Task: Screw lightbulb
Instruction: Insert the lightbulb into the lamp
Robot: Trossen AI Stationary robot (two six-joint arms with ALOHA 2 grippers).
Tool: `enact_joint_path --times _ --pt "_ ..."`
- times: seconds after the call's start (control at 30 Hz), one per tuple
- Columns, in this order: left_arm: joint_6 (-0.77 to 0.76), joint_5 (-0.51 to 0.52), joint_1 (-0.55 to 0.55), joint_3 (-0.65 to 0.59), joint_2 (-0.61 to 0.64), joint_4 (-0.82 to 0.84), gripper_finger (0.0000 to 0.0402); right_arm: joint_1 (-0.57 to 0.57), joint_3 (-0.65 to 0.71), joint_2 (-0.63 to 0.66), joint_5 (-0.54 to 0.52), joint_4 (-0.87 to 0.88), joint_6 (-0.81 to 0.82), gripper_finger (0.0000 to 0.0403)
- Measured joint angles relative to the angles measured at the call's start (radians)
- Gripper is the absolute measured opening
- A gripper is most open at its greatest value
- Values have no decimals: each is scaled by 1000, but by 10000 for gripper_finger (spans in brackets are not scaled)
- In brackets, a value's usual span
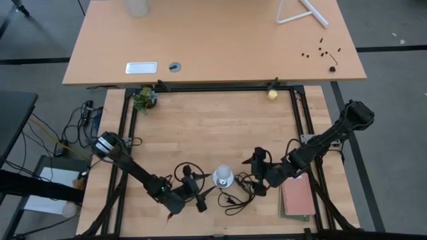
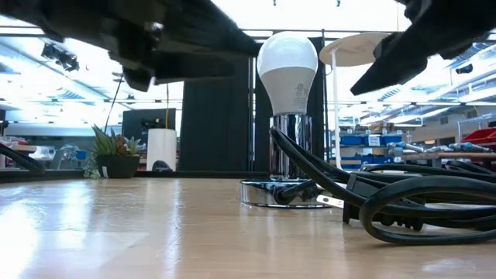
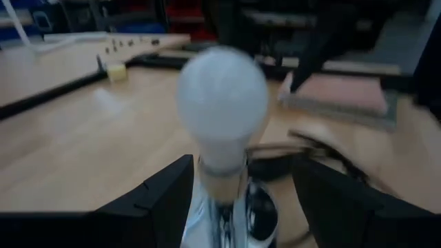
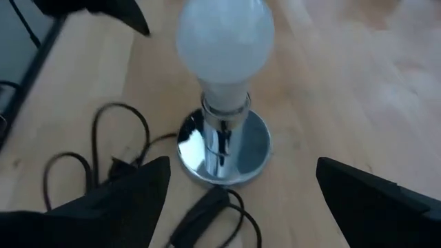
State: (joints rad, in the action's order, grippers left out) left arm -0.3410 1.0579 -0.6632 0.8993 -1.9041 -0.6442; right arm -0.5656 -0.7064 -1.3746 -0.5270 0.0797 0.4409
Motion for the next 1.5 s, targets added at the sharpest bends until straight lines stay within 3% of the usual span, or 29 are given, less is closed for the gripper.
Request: enact_joint_path --times 0.2,0.37,0.57,0.9,1.17,1.3,1.5 --pt "-190 -2 -25 0 43 252 250 11 56 0 -4 -81 9 374" --pt "-264 -59 -26 -1 45 266 250 14 73 0 -7 -211 5 374" --pt "-260 -98 -24 -1 45 264 250 15 74 0 -31 -271 -15 374" --pt "-175 -93 26 -1 45 244 250 15 75 0 16 -289 -16 374" --pt "-80 -211 80 -1 45 183 250 36 76 0 40 -342 -21 374" --pt "-7 -241 81 -1 45 130 250 39 59 0 51 -271 23 374" --pt "23 -229 81 -1 45 120 250 39 -91 0 56 60 38 374"
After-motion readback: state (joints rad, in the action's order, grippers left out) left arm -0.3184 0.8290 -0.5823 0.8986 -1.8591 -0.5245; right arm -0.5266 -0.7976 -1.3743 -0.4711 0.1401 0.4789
